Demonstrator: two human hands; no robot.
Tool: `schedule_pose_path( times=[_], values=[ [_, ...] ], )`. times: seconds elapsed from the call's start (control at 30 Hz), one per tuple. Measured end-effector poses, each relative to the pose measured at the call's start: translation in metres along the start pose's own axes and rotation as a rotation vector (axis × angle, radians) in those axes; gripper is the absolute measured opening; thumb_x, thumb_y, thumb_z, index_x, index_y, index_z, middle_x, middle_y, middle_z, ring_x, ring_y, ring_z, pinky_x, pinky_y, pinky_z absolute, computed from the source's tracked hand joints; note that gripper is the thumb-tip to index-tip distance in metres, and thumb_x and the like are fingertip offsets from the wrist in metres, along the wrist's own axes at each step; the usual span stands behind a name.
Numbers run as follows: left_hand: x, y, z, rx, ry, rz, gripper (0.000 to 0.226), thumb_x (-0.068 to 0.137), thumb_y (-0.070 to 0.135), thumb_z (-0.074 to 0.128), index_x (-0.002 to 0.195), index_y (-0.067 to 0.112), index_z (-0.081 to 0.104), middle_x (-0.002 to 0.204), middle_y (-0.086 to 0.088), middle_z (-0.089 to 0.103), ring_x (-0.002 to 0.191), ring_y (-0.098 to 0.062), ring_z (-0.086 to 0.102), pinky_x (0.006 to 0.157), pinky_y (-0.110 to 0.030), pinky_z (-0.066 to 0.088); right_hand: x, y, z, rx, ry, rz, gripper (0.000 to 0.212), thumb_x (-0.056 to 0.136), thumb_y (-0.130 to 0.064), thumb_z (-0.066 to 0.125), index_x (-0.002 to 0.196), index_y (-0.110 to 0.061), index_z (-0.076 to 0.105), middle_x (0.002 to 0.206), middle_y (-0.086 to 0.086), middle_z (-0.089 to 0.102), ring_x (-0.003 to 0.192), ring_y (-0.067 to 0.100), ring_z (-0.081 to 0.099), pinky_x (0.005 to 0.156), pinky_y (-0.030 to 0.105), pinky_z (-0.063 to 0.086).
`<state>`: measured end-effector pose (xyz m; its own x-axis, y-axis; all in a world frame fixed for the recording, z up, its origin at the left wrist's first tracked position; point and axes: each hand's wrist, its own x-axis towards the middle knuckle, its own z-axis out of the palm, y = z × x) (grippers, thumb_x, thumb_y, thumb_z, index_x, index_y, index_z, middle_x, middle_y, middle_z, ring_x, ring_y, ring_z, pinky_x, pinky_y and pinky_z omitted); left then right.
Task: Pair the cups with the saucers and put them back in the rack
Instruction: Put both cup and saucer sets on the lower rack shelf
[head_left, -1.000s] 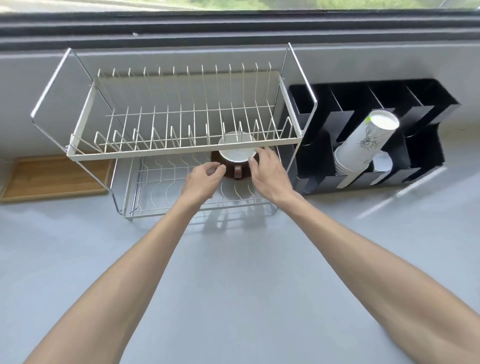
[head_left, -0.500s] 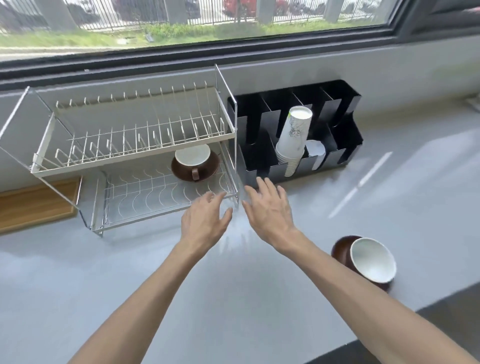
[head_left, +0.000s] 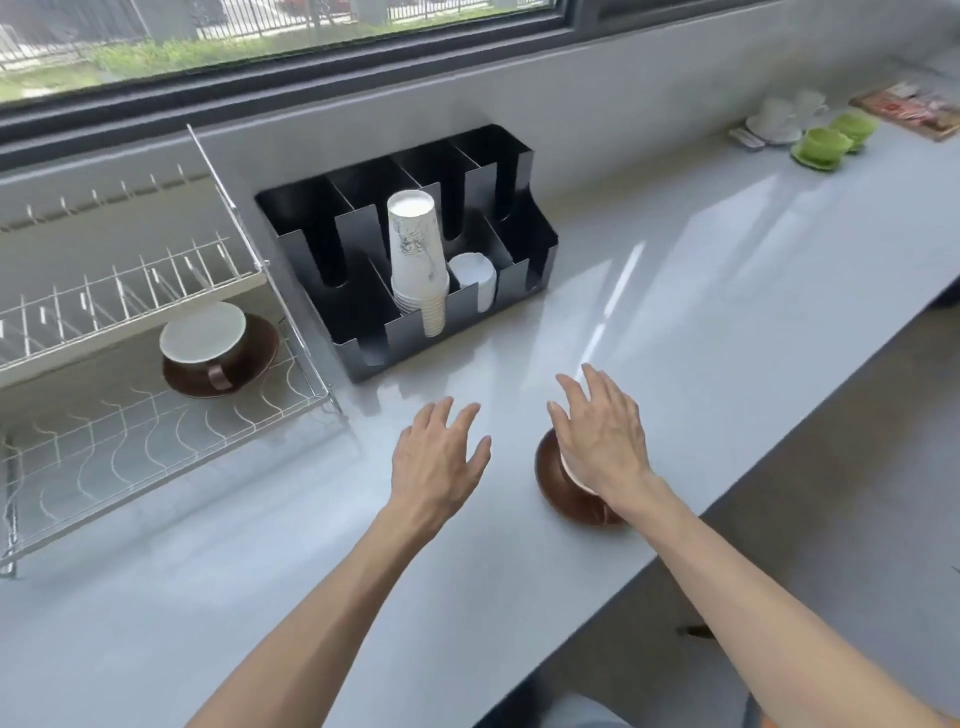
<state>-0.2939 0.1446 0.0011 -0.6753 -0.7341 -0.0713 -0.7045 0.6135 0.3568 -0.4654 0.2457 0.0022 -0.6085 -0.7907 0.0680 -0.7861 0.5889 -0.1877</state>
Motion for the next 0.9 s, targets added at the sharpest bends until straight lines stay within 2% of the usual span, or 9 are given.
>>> schedule_pose_path(
  times=[0.13, 0.33, 0.4, 0.47, 0.6, 0.77, 0.83, 0.9],
  values=[
    [0.009, 0.03, 0.023, -0.057, -0.071, 0.02, 0.053, 0.101, 0.049, 0.045, 0.15, 0.029, 0.044, 0.159, -0.004, 0.041, 0.147, -0.025, 0.036, 0.107, -0.043, 0.041, -0.007, 0.047, -0.005, 0.055, -0.065, 0.134, 0.048, 0.104, -0.037, 0.043, 0.147, -0.015, 0.046, 0.158, 0.017, 0.037, 0.147, 0.032, 0.032, 0.114, 0.048, 0.03],
    [0.019, 0.06, 0.052, -0.217, -0.23, 0.008, 0.061, 0.098, 0.055, 0.047, 0.152, 0.029, 0.039, 0.158, -0.002, 0.043, 0.14, -0.025, 0.046, 0.107, -0.041, 0.042, -0.02, 0.09, 0.0, 0.192, -0.178, 0.291, 0.05, 0.106, -0.041, 0.037, 0.15, -0.017, 0.041, 0.161, 0.014, 0.031, 0.148, 0.031, 0.029, 0.115, 0.047, 0.031],
    [0.023, 0.068, 0.059, -0.331, -0.271, -0.064, 0.062, 0.097, 0.056, 0.049, 0.152, 0.028, 0.04, 0.156, -0.001, 0.045, 0.14, -0.023, 0.046, 0.112, -0.038, 0.038, -0.023, 0.099, 0.004, 0.275, -0.215, 0.333, 0.051, 0.106, -0.042, 0.036, 0.15, -0.018, 0.041, 0.161, 0.012, 0.032, 0.147, 0.03, 0.03, 0.114, 0.046, 0.032],
    [0.026, 0.074, 0.065, -0.453, -0.32, -0.163, 0.065, 0.095, 0.06, 0.05, 0.152, 0.029, 0.04, 0.155, -0.003, 0.048, 0.141, -0.023, 0.046, 0.115, -0.04, 0.038, -0.026, 0.105, 0.011, 0.354, -0.246, 0.357, 0.051, 0.106, -0.044, 0.036, 0.149, -0.017, 0.043, 0.159, 0.01, 0.035, 0.146, 0.029, 0.033, 0.114, 0.045, 0.033],
    [0.027, 0.08, 0.075, -0.647, -0.393, -0.261, 0.069, 0.091, 0.064, 0.051, 0.15, 0.029, 0.042, 0.151, -0.003, 0.052, 0.134, -0.023, 0.053, 0.112, -0.045, 0.043, -0.028, 0.11, 0.021, 0.48, -0.279, 0.39, 0.048, 0.106, -0.042, 0.036, 0.145, -0.017, 0.047, 0.153, 0.008, 0.044, 0.14, 0.027, 0.043, 0.11, 0.04, 0.035],
    [0.026, 0.083, 0.079, -0.68, -0.406, -0.253, 0.068, 0.086, 0.061, 0.055, 0.145, 0.029, 0.049, 0.141, 0.003, 0.057, 0.126, -0.02, 0.059, 0.106, -0.045, 0.049, -0.027, 0.114, 0.032, 0.579, -0.314, 0.357, 0.04, 0.108, -0.034, 0.032, 0.131, -0.015, 0.058, 0.128, 0.009, 0.062, 0.125, 0.027, 0.052, 0.1, 0.038, 0.04],
    [0.026, 0.081, 0.081, -0.693, -0.406, -0.26, 0.066, 0.082, 0.061, 0.056, 0.141, 0.031, 0.053, 0.136, 0.002, 0.061, 0.121, -0.02, 0.062, 0.103, -0.047, 0.052, -0.027, 0.115, 0.035, 0.587, -0.316, 0.366, 0.036, 0.108, -0.033, 0.031, 0.109, -0.015, 0.062, 0.105, 0.006, 0.064, 0.106, 0.027, 0.055, 0.087, 0.037, 0.041],
    [0.026, 0.081, 0.083, -0.709, -0.403, -0.257, 0.061, 0.081, 0.059, 0.056, 0.136, 0.033, 0.057, 0.128, 0.001, 0.063, 0.116, -0.021, 0.064, 0.099, -0.047, 0.054, -0.025, 0.115, 0.035, 0.581, -0.309, 0.379, 0.033, 0.108, -0.032, 0.031, 0.082, -0.022, 0.051, 0.082, -0.001, 0.053, 0.089, 0.027, 0.05, 0.076, 0.034, 0.036]
  ],
)
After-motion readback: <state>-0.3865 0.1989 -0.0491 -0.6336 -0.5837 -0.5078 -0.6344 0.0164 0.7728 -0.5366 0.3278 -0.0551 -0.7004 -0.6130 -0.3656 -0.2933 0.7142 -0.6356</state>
